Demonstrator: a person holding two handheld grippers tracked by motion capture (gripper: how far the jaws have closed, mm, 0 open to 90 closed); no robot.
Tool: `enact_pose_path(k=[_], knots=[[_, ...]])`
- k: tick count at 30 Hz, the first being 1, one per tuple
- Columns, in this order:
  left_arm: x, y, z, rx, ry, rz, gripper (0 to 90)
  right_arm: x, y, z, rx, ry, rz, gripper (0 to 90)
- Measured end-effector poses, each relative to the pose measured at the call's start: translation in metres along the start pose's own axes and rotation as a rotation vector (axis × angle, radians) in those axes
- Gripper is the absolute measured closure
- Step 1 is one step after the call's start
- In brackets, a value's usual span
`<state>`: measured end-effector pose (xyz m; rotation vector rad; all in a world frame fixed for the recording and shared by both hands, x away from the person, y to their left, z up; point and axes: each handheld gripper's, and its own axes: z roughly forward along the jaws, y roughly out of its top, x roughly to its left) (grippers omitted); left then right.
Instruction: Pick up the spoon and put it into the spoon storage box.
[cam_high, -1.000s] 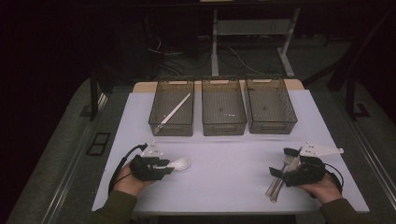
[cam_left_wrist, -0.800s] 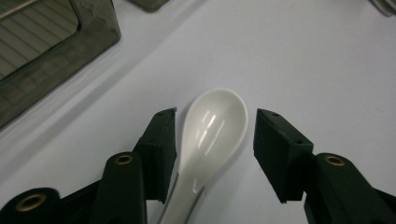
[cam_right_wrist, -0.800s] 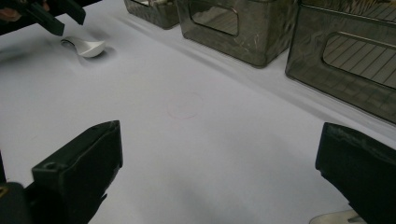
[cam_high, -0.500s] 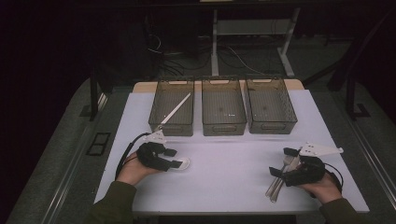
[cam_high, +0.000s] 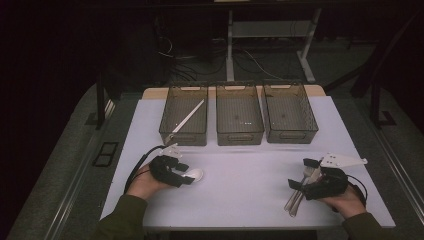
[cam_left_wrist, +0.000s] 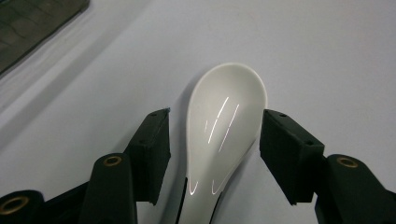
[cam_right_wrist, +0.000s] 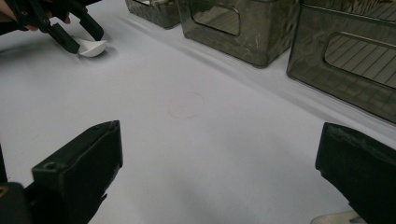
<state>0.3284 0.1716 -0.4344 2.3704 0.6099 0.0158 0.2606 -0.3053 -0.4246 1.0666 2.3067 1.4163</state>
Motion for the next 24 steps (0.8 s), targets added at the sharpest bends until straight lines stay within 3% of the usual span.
enact_pose_path(k=[12,24], knots=[[-0.0027,-0.0018,0.0028,0.018,-0.007,0.021,49.7,0.0002,0.0001,-0.0002,-0.001,-0.001,-0.001,0.6],[-0.0096,-0.0011,0.0034,0.039,0.036,0.073,55.2,0.0004,0.0002,-0.0004,-0.003,-0.003,-0.002,0.6]])
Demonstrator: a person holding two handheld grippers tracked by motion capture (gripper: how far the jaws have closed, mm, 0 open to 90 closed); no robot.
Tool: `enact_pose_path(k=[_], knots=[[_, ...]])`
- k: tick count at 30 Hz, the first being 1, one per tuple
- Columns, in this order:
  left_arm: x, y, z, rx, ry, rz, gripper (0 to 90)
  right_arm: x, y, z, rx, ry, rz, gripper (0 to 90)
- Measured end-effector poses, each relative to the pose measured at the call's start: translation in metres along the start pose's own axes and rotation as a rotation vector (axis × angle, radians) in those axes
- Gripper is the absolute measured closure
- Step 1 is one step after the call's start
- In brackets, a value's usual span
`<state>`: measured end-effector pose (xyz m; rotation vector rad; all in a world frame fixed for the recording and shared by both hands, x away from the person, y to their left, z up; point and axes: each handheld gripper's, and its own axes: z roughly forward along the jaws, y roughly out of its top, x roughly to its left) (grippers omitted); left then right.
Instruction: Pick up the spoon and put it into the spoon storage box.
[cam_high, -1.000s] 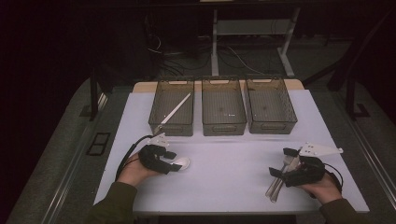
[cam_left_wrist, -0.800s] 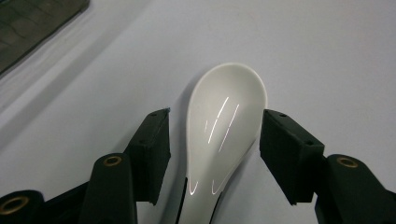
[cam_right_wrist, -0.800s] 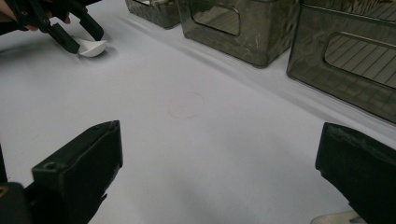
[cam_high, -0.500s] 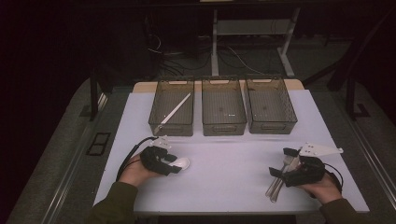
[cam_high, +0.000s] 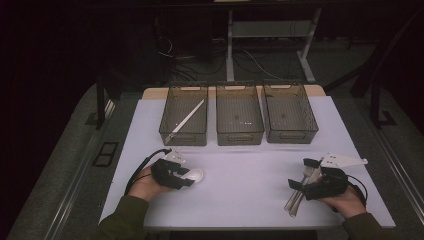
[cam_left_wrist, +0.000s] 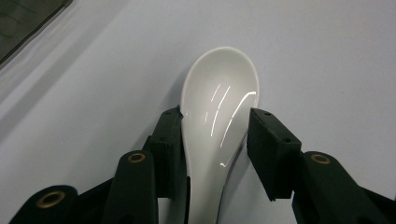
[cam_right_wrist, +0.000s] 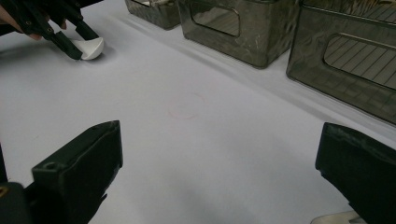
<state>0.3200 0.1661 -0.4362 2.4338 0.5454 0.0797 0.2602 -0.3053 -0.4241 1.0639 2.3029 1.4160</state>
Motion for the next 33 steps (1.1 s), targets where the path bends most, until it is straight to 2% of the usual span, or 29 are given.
enact_pose_path(k=[8,9,12,13,18,19,20,21,25,27,28,33], knots=[[-0.002,-0.001,-0.002,0.004,0.003,-0.007,61.2,0.0,0.0,0.0,-0.001,-0.001,0.0,0.6],[-0.004,-0.001,-0.002,0.004,0.005,-0.02,61.6,0.0,0.0,0.0,0.0,-0.001,-0.001,0.6],[-0.005,-0.001,-0.004,0.002,0.007,-0.015,65.8,0.0,0.0,0.0,-0.001,-0.001,0.0,0.7],[-0.004,0.0,-0.004,0.003,0.009,0.002,66.2,0.0,0.0,0.0,-0.001,-0.001,0.0,0.7],[-0.005,0.0,-0.004,0.008,0.005,0.006,67.4,0.0,0.0,0.0,-0.002,-0.001,0.001,0.7],[-0.006,0.0,-0.006,0.002,0.003,-0.006,68.7,0.0,0.0,0.0,-0.002,-0.001,0.001,0.7],[-0.005,-0.001,-0.008,-0.012,0.001,-0.009,77.7,0.0,0.0,0.0,-0.003,-0.002,0.001,0.7],[-0.005,-0.001,-0.009,-0.01,-0.004,-0.007,79.7,0.0,0.0,0.0,-0.003,-0.002,0.0,0.7],[-0.006,-0.001,-0.008,-0.018,-0.003,-0.011,80.0,0.0,0.0,0.0,-0.002,-0.002,0.0,0.7],[-0.005,-0.001,-0.01,-0.014,-0.013,0.0,81.5,0.0,0.0,-0.001,-0.002,-0.002,0.0,0.7],[-0.006,-0.001,-0.011,-0.02,-0.019,-0.009,82.7,0.0,0.0,-0.001,-0.002,-0.002,-0.001,0.7],[-0.008,0.0,-0.011,-0.017,-0.003,0.004,83.7,-0.001,0.0,-0.001,-0.002,-0.002,0.0,0.7]])
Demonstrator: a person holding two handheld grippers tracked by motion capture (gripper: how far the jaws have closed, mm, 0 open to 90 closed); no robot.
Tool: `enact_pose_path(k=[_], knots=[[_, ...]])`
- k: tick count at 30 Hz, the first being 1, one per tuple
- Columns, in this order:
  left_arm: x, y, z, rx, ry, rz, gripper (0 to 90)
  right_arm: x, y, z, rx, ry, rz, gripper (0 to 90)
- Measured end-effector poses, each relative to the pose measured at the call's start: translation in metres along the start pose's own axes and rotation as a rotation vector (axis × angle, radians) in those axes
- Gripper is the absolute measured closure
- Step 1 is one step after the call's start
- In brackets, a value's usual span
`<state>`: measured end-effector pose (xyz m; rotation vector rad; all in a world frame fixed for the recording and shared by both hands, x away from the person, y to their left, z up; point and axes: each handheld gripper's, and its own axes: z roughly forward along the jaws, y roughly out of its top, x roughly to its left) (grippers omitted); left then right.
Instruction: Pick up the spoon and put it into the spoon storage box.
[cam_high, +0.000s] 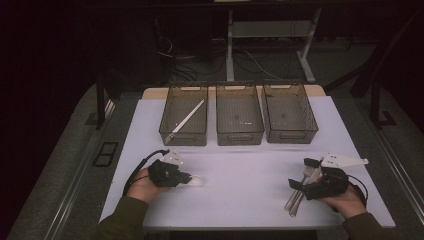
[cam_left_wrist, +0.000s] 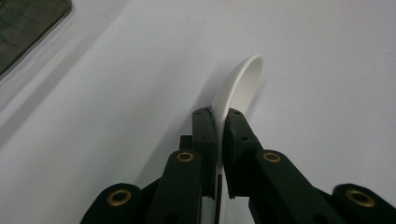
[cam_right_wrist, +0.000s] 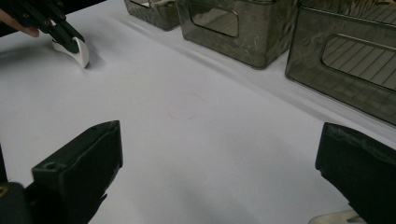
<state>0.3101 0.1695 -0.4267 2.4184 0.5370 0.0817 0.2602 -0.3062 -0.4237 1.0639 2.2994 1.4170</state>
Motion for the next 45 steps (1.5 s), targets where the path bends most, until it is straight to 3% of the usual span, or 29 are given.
enact_pose_path(k=[6,15,23,45], knots=[[-0.003,0.001,-0.001,0.007,0.023,0.009,84.0,0.0,0.0,-0.001,-0.002,0.0,0.003,0.7],[-0.002,0.003,-0.006,-0.018,0.063,-0.036,84.1,0.0,0.0,0.0,-0.001,0.001,-0.001,0.7],[-0.005,0.008,-0.008,-0.041,0.083,-0.039,84.1,0.0,0.0,0.0,-0.002,0.002,0.004,0.7],[-0.008,0.031,-0.014,-0.117,0.102,-0.061,84.0,0.0,0.0,0.0,-0.008,0.004,0.005,0.6]])
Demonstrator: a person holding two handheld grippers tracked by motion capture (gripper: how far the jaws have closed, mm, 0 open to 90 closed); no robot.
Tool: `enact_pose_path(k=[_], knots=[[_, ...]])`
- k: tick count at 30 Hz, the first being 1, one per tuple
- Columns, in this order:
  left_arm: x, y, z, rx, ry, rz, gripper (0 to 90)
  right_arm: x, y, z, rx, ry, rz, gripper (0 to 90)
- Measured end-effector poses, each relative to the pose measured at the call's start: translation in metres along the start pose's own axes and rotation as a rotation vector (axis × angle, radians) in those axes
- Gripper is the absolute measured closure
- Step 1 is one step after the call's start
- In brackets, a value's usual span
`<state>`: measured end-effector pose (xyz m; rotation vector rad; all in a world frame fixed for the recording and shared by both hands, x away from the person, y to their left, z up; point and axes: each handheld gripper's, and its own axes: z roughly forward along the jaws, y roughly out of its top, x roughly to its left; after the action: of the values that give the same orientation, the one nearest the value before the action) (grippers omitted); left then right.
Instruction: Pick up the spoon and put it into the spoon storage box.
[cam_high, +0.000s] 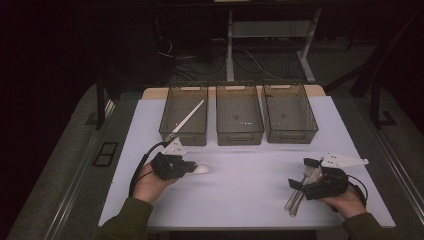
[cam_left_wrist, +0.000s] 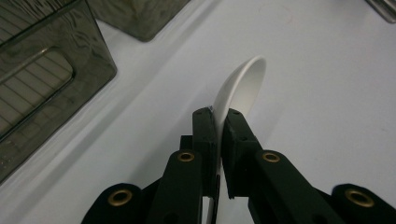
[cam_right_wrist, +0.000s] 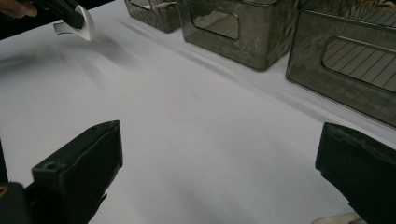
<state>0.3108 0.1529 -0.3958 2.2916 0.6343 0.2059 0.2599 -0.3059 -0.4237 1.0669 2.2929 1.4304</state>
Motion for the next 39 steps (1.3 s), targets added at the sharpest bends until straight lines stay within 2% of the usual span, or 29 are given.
enact_pose_path(k=[7,12,22,39], knots=[[0.001,0.006,-0.001,-0.021,-0.007,-0.007,84.0,0.001,0.0,0.005,-0.025,0.004,-0.007,0.6],[0.002,0.016,0.001,-0.036,-0.011,-0.004,84.0,0.001,-0.002,0.01,-0.003,0.014,-0.02,0.6],[0.003,0.043,0.009,-0.075,-0.019,0.017,84.1,0.001,-0.007,0.007,0.011,0.007,-0.017,0.6],[0.008,0.092,0.026,-0.117,-0.014,0.062,84.0,0.003,-0.005,0.004,-0.008,0.012,-0.004,0.7]])
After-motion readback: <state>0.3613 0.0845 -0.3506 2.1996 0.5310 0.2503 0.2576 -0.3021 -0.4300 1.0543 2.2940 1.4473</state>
